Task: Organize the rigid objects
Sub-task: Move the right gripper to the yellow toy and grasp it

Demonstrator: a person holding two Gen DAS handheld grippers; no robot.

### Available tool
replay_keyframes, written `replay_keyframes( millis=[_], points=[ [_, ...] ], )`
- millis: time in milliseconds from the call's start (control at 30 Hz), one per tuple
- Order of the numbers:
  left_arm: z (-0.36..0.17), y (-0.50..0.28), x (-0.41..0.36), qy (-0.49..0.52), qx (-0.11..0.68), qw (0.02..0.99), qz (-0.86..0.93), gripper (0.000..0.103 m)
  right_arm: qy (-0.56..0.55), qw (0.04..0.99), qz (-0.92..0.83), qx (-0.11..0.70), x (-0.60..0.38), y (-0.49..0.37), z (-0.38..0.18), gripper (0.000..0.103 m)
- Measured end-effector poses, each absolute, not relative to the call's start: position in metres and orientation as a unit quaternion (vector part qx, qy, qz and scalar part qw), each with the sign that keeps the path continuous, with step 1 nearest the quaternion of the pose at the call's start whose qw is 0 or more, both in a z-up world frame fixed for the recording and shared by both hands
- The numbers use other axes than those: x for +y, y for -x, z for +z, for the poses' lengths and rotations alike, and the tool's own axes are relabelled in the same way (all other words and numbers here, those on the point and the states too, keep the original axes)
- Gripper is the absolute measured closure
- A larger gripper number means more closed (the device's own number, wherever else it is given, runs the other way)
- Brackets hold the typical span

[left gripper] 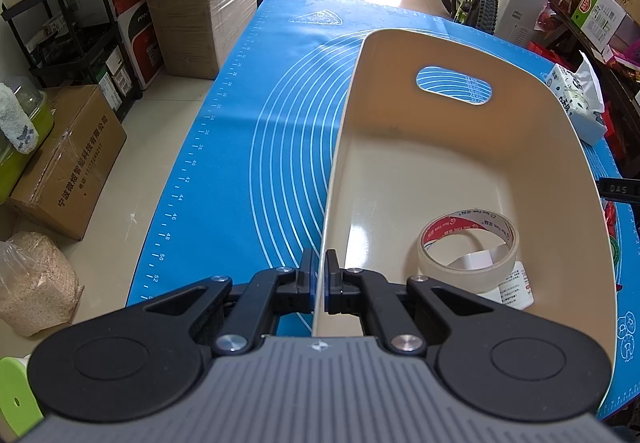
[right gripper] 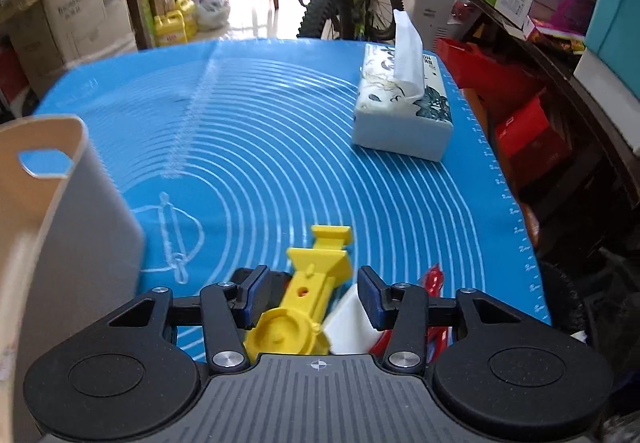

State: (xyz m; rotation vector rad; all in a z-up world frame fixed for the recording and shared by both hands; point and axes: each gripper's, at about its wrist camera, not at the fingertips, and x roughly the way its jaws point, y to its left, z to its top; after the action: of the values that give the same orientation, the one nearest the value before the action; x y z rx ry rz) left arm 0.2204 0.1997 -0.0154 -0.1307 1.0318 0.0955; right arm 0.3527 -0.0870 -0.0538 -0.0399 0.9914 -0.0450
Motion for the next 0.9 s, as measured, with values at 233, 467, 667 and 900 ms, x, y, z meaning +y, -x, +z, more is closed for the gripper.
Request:
replay_keyframes(
  millis=[233, 467, 667, 900],
  points=[
    [-0.016, -0.221, 0.197, 0.059, 0.494, 0.866, 0.047, 0.097, 0.063, 0.868, -0.016, 0.492, -0.079, -0.362, -0.069, 0.048],
    [-0.016, -0.222, 0.197, 0.058, 0.494, 0.866, 0.048, 0.097, 0.114, 0.870, 0.010, 0.480, -0.066, -0.360, -0.074, 0.065],
    [-0.016, -0.222, 0.196, 0.058, 0.494, 0.866, 0.048, 0.097, 0.112, 0.883, 0.005, 0.456, -0.066, -0.348, -0.071, 0.067],
    [-0.016, -0.222, 0.196, 0.058, 0.494, 0.866, 0.048, 0.097, 0.068, 0.904, 0.017, 0.422, -0.074, -0.329, -0.048, 0.067]
  ],
)
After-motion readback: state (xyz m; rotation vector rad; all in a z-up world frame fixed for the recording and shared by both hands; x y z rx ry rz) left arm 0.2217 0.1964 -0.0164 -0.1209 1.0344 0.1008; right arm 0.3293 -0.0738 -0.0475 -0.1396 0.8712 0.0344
